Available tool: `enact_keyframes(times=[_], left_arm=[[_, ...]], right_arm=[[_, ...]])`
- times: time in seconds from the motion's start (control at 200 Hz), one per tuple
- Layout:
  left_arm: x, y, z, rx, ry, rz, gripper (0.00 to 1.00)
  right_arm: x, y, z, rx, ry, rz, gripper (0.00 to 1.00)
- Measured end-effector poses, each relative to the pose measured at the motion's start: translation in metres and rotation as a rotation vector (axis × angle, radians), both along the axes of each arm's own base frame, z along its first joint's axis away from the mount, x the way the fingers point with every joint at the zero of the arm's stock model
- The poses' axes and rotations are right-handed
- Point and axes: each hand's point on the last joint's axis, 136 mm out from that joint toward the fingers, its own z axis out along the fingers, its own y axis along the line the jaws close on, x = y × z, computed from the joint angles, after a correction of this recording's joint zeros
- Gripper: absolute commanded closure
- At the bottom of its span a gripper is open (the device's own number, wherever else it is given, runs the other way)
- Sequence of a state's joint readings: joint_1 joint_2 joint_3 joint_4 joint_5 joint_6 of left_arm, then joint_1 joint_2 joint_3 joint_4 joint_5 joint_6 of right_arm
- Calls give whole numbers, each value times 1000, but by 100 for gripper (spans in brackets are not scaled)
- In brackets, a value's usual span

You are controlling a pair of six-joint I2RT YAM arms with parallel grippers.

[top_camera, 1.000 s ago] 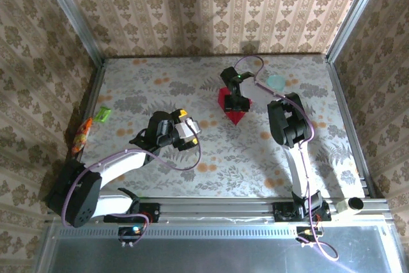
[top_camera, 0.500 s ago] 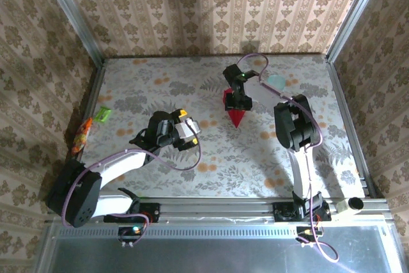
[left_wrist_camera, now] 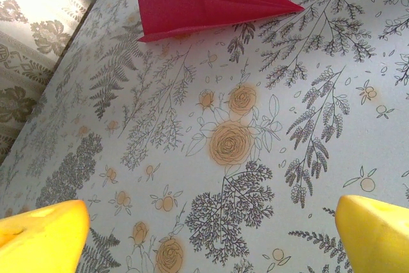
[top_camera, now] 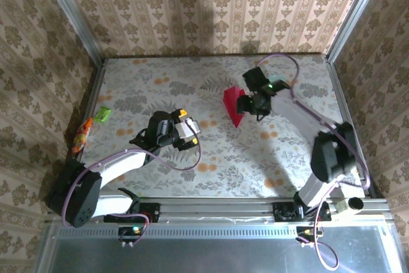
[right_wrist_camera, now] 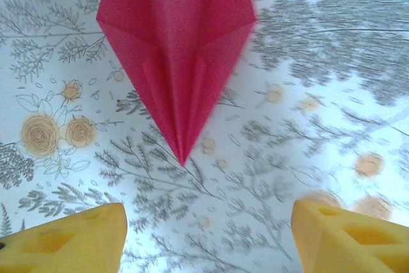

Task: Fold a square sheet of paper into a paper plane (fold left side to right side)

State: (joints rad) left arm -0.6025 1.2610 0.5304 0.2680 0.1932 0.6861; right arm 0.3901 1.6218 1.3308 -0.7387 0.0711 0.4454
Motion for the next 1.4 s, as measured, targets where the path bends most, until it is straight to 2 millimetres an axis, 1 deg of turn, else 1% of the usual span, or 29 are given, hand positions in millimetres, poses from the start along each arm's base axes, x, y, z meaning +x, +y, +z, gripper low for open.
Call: enact_keyframes(times=[0.05,0.12,0.2,0.275,0.345,0.415,0.51,0.6,0.655,0.715,0.775,0.9,0.975,1.065,1.125,1.215,1.285,1.335,1.4], left_arm=[[0,0,0,0,0,1,0],[0,0,0,0,0,1,0],[1,1,0,4,-3,7,0],[1,1,0,5,-3,10,0],[1,1,-1,7,-2,10,0],[2,2,-2,9,-1,12,0],[2,2,-4,13,5,12,0],[2,2,-6,15,8,12,0],[2,2,-6,15,7,13,0],[2,2,-6,15,7,13,0],[2,2,-6,16,7,13,0],[3,2,-6,20,5,15,0],[3,3,-7,22,6,18,0],[4,3,-7,23,4,21,0],[4,3,-6,21,0,22,0],[6,3,-6,20,-5,29,0],[9,4,-6,9,-1,43,0],[12,5,-5,-5,5,61,0],[19,11,-1,-38,10,103,0]], right_arm=[[-9,-15,10,11,-45,-26,22],[-21,-38,14,16,-87,-67,18],[-36,-64,6,11,-108,-113,12],[-50,-86,-4,2,-119,-163,0],[-60,-105,-13,-13,-140,-203,0],[-66,-121,-17,-28,-179,-243,0],[-66,-142,-24,-40,-240,-309,0],[-64,-163,-35,-75,-289,-366,0],[-63,-172,-41,-98,-304,-389,0],[-57,-178,-43,-119,-325,-394,0],[-47,-183,-43,-142,-350,-389,0],[-24,-185,-45,-173,-416,-357,0],[-13,-186,-51,-191,-467,-331,0],[-5,-186,-61,-208,-488,-296,0],[1,-185,-63,-205,-503,-276,0],[11,-181,-58,-187,-542,-243,0],[16,-176,-49,-156,-609,-222,0],[16,-172,-46,-137,-657,-206,0],[12,-168,-49,-120,-692,-193,0]])
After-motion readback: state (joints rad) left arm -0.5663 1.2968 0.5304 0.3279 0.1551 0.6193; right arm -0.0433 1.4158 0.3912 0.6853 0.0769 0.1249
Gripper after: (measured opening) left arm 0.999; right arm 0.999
